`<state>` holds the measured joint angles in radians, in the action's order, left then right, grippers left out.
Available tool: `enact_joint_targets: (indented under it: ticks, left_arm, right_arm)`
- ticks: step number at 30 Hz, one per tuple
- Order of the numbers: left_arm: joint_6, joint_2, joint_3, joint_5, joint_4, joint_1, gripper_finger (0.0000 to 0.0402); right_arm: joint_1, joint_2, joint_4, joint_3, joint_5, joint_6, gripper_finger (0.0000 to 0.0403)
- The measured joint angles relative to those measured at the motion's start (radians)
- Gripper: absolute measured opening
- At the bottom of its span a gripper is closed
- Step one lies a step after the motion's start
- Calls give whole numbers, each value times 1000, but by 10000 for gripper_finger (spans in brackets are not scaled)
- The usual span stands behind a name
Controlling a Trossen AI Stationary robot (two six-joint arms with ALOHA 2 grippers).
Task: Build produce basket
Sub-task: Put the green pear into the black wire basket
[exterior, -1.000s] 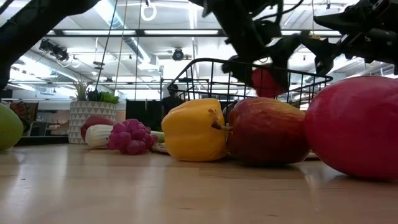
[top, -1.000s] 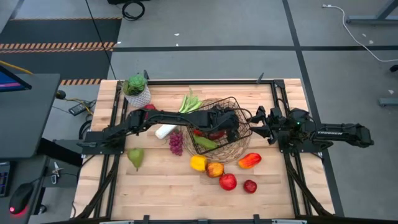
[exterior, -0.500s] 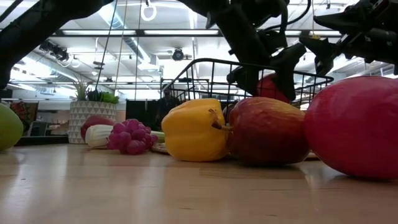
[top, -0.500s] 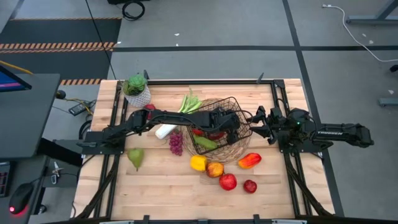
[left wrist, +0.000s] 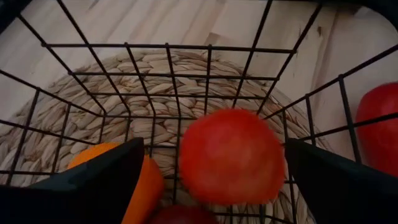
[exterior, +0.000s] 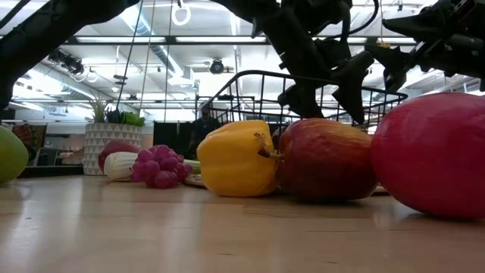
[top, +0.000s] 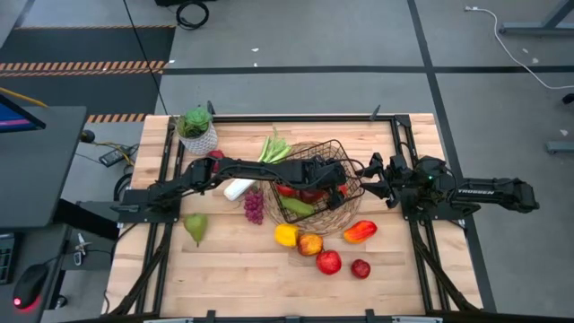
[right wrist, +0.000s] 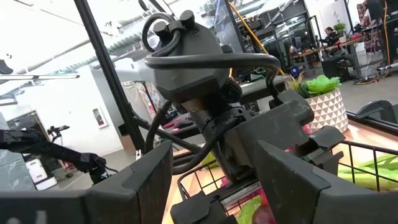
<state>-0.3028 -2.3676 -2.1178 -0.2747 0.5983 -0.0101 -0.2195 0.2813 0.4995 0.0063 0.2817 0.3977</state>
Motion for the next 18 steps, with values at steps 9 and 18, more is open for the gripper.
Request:
enact_joint_targets:
  ticks: [9, 18]
  left_arm:
    - [113, 19, 1, -3, 32, 12, 399]
    - [89, 100, 1, -365, 310, 99, 399]
  right_arm:
    - [0, 0, 0, 0, 0, 0, 231]
    - [0, 0, -1, 0, 0, 0, 231]
